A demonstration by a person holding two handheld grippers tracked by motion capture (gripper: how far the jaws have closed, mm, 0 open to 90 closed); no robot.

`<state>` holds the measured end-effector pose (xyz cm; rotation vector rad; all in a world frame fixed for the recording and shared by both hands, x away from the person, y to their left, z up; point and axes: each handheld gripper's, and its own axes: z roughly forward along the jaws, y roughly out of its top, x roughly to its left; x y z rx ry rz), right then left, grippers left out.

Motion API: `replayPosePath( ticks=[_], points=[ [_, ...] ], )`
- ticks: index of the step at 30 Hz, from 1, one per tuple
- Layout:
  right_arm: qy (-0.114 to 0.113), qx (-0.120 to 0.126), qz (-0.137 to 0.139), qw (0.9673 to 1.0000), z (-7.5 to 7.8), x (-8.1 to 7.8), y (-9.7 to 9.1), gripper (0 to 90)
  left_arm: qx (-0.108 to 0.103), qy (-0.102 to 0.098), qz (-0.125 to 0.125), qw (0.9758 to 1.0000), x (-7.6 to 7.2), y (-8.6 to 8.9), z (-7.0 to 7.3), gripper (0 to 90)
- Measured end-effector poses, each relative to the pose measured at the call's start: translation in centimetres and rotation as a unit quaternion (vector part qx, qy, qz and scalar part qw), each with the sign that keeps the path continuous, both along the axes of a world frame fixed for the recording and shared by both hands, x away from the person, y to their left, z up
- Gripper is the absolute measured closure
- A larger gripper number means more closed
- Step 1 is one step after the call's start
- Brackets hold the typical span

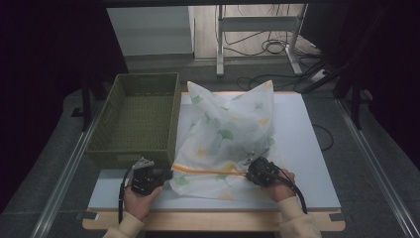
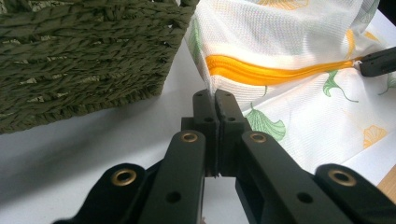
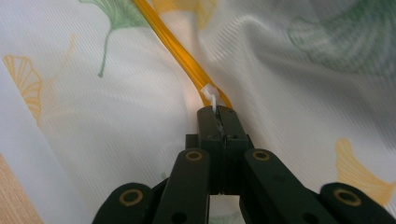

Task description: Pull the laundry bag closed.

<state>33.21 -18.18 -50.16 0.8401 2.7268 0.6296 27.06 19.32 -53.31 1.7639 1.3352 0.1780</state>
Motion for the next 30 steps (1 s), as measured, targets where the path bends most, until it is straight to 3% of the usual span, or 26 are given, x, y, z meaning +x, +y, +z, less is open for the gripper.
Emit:
replayPosePath(
  ticks=[30],
  points=[
    [-0.003, -0.016, -0.073, 0.9972, 0.3, -0.6, -6.5, 90.0, 0.002, 0.002, 0.001, 1.0000, 0.0, 0.1, 0.0, 89.7]
  ],
)
